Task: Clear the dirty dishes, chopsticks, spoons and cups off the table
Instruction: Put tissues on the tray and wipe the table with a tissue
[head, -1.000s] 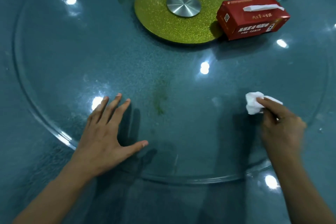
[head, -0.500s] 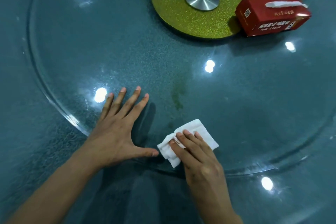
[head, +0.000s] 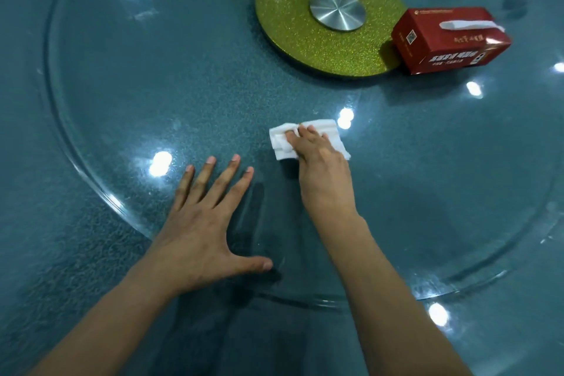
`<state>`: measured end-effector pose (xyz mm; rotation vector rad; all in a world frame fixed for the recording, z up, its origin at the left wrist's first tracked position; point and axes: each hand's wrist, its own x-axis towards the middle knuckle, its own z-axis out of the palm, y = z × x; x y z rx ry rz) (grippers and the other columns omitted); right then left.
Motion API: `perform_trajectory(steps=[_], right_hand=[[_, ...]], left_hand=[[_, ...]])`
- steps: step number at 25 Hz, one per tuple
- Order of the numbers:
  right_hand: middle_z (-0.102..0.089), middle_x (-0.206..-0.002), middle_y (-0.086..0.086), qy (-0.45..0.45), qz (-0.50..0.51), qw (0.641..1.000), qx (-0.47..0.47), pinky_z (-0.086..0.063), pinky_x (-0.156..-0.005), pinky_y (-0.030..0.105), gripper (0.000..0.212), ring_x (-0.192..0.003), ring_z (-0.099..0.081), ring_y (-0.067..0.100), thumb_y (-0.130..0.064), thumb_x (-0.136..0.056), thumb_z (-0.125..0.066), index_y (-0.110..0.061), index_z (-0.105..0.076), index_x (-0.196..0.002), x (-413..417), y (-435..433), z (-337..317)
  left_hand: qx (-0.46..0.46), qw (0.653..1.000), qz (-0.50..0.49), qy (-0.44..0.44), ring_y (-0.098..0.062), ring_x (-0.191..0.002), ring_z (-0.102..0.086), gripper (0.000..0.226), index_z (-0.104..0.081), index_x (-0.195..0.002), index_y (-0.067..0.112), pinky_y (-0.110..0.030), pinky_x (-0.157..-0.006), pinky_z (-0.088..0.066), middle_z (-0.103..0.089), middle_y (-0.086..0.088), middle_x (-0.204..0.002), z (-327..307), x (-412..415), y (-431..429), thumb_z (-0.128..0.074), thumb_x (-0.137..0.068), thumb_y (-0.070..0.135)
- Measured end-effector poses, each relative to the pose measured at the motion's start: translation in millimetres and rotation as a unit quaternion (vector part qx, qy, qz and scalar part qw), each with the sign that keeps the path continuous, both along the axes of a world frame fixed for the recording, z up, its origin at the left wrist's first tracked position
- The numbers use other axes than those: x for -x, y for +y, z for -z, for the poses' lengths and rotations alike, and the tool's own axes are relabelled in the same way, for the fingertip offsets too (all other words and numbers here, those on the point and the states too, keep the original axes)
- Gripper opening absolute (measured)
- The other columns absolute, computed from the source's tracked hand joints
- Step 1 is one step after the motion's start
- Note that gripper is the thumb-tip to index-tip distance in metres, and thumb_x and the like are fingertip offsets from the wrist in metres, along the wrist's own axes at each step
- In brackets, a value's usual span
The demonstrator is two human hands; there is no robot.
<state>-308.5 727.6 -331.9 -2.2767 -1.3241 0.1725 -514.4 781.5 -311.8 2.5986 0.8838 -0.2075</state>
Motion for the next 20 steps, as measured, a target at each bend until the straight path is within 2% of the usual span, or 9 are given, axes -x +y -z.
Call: perform_trajectory(steps=[3,5,7,8,10,12,15,20], right_hand=[[-0.053,-0.149,0.011,0.025,-0.011,0.999,0.025,-0.024,-0.12,0.029,0.044,-0.145,-0.042,0.023,0.003,-0.101,-0.042,-0.012,-0.062,-0.137,-14.7,14.4,-3.6],[-0.056,-0.146,0.007,0.061,-0.042,0.997,0.005,-0.032,-0.119,0.032,0.044,-0.14,-0.047,0.021,0.0,-0.101,-0.041,-0.017,-0.06,-0.138,-16.6,6.9,-8.4],[-0.064,-0.133,-0.001,0.106,-0.048,0.992,-0.04,-0.047,-0.103,0.036,0.041,-0.123,-0.058,0.018,-0.004,-0.099,-0.042,-0.021,-0.06,-0.132,-22.2,-1.4,-11.3],[-0.065,-0.129,-0.002,0.103,-0.039,0.993,-0.052,-0.05,-0.098,0.037,0.038,-0.118,-0.06,0.017,-0.006,-0.099,-0.045,-0.021,-0.06,-0.129,-26.3,-2.8,-10.9],[-0.066,-0.133,0.005,0.051,-0.029,0.998,-0.038,-0.047,-0.105,0.037,0.032,-0.127,-0.059,0.021,-0.009,-0.099,-0.052,-0.015,-0.065,-0.128,-31.2,-5.5,-6.4],[-0.064,-0.138,0.009,0.018,-0.036,0.999,-0.013,-0.039,-0.111,0.031,0.035,-0.135,-0.054,0.022,-0.007,-0.098,-0.055,-0.013,-0.066,-0.131,-29.4,-9.4,-1.5],[-0.063,-0.138,0.007,0.016,-0.038,0.999,0.0,-0.041,-0.109,0.03,0.04,-0.135,-0.054,0.02,-0.004,-0.097,-0.054,-0.016,-0.065,-0.133,-14.8,-30.7,-0.6],[-0.066,-0.134,0.006,-0.024,-0.025,0.999,-0.024,-0.043,-0.108,0.027,0.044,-0.13,-0.059,0.019,-0.004,-0.088,-0.057,-0.013,-0.068,-0.13,27.1,-90.2,-0.6]], left_hand=[[-0.005,0.992,-0.037,-0.118,-0.02,-0.157,-0.005,0.087,-0.015,-0.163,0.026,-0.045,-0.128,-0.006,-0.01,0.005,-0.171,-3.4,-26.9,2.1,-0.027,-0.09,0.072],[-0.038,0.987,-0.013,-0.158,-0.022,-0.157,-0.012,0.073,-0.016,-0.163,0.016,-0.041,-0.128,-0.01,-0.012,-0.003,-0.171,0.6,-59.1,9.6,-0.031,-0.098,0.047],[-0.045,0.988,0.002,-0.146,-0.021,-0.158,-0.004,0.071,-0.009,-0.163,0.013,-0.037,-0.128,-0.001,-0.004,-0.004,-0.171,4.1,-89.3,19.6,-0.036,-0.102,0.036],[-0.052,0.991,0.01,-0.127,-0.019,-0.158,-0.002,0.07,-0.008,-0.163,0.013,-0.035,-0.128,0.003,-0.003,-0.004,-0.171,5.2,-98.6,23.9,-0.036,-0.103,0.036],[-0.071,0.993,0.032,-0.09,-0.018,-0.158,-0.001,0.067,-0.011,-0.163,0.013,-0.033,-0.127,0.006,-0.006,-0.004,-0.171,8.5,-105.0,30.4,-0.029,-0.105,0.041],[-0.079,0.993,0.047,-0.077,-0.019,-0.158,-0.005,0.068,-0.014,-0.162,0.013,-0.032,-0.127,0.006,-0.009,-0.005,-0.171,10.7,-100.2,31.0,-0.023,-0.104,0.046],[-0.085,0.992,0.06,-0.073,-0.02,-0.157,-0.013,0.076,-0.021,-0.161,0.011,-0.034,-0.128,0.001,-0.015,-0.007,-0.17,10.3,-83.2,12.2,-0.014,-0.098,0.052],[-0.087,0.99,0.065,-0.089,-0.022,-0.154,-0.023,0.069,-0.034,-0.157,0.005,-0.039,-0.125,-0.013,-0.026,-0.011,-0.166,5.8,-43.9,-47.1,-0.032,-0.1,0.046]])
